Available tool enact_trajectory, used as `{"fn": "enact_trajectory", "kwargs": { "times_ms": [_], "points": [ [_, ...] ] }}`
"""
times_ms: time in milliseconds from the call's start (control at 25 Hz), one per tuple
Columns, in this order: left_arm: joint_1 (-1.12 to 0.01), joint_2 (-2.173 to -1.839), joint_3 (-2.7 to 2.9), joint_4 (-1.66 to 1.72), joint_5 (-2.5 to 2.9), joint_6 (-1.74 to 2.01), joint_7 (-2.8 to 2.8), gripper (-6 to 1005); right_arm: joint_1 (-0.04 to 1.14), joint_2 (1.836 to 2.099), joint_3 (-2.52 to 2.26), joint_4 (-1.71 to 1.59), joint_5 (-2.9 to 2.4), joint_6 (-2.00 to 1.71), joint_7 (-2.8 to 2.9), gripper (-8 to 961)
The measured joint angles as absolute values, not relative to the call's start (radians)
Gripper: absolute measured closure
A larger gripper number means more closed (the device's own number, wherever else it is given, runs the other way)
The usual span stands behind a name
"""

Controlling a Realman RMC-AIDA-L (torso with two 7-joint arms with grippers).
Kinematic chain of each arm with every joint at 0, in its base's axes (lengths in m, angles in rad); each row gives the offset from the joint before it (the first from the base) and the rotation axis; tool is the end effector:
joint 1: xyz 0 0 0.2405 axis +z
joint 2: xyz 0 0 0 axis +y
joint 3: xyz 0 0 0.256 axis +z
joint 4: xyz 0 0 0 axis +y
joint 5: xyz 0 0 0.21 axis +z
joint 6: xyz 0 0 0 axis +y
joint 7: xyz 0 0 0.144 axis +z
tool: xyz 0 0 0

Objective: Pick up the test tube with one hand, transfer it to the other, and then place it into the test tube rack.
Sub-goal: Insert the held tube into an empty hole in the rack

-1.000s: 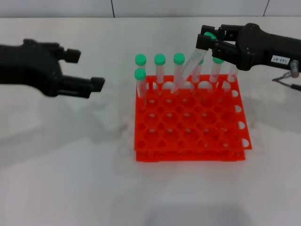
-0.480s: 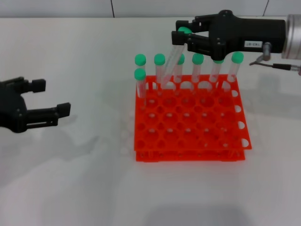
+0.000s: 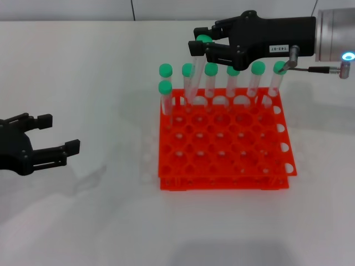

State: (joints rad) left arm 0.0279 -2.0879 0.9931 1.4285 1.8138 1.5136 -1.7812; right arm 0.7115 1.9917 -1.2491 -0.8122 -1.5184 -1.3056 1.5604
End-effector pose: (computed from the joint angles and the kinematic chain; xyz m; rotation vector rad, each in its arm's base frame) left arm -0.2854 0.2452 0.0803 -2.4763 -0.7704 -0.4609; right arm 0.1253 0.3975 0.0016 -2.8018 0.2611 0.8024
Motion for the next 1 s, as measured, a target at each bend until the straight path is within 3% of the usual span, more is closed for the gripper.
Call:
{"fn": "enact_trajectory", "kwargs": {
  "times_ms": [440,1000],
  "points": [
    [0.012,-2.083,0.918,1.192,1.715,1.535,-1.568,119,0.752,1.994,-1.253,-0.809,-1.587,-1.267,1.599,671],
    [0.002,-2.084,0.922,1.173,1.709,1.546,-1.55,119,0.75,2.011,-1.254,-0.799,-1.615,-1.232,1.618,669]
  ]
}}
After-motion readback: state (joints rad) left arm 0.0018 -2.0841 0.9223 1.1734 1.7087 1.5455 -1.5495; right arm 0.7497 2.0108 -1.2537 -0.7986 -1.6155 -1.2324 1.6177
